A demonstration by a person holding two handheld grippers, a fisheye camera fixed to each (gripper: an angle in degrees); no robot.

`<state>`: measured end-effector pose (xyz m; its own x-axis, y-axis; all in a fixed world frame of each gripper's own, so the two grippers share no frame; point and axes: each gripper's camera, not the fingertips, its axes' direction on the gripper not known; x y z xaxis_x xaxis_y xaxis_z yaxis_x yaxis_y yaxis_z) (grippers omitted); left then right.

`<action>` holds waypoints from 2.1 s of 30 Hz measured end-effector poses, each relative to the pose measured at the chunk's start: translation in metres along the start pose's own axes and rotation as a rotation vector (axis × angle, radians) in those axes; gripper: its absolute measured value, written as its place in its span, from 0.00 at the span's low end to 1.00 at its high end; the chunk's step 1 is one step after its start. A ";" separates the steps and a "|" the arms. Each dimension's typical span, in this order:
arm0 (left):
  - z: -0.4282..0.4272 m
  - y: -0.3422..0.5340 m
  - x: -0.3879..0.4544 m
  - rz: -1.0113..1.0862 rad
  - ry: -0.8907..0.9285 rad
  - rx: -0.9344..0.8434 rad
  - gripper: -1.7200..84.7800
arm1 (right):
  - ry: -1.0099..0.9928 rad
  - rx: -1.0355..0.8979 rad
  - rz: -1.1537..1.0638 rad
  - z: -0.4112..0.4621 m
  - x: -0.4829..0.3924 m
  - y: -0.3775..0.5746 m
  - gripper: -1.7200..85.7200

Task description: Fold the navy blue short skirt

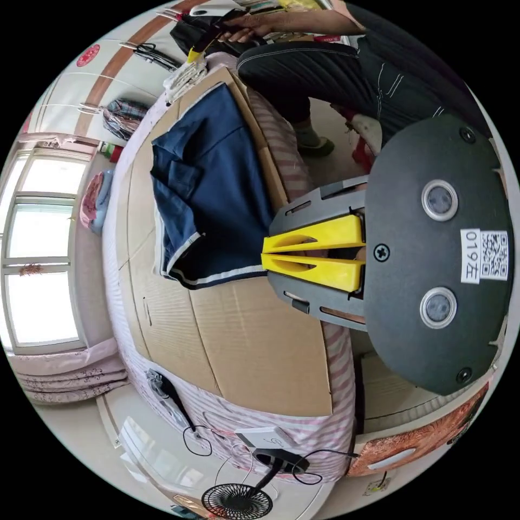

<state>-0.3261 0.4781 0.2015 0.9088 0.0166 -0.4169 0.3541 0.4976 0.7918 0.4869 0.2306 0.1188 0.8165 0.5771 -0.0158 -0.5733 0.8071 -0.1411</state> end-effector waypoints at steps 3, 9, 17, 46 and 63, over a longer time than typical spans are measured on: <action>-0.011 0.004 -0.014 -0.115 0.110 0.192 0.06 | 0.070 0.075 -0.127 0.016 -0.021 0.002 0.05; 0.061 -0.049 -0.050 -0.366 0.183 0.156 0.10 | -0.078 0.046 -0.271 0.106 -0.028 -0.034 0.10; 0.143 -0.078 -0.050 -0.020 0.055 0.002 0.08 | 0.179 -0.226 -0.796 0.291 -0.093 0.012 0.13; 0.410 0.011 -0.150 -0.409 0.741 0.036 0.06 | 0.103 -0.194 -0.667 0.389 -0.020 0.090 0.08; 0.482 0.009 -0.195 -0.872 0.782 0.099 0.10 | 0.002 -0.251 -0.700 0.429 0.031 0.099 0.10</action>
<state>-0.3943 0.0609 0.5052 -0.0203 0.2487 -0.9684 0.8367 0.5345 0.1198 0.4261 0.3812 0.5294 0.9853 -0.0623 0.1588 0.1139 0.9333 -0.3405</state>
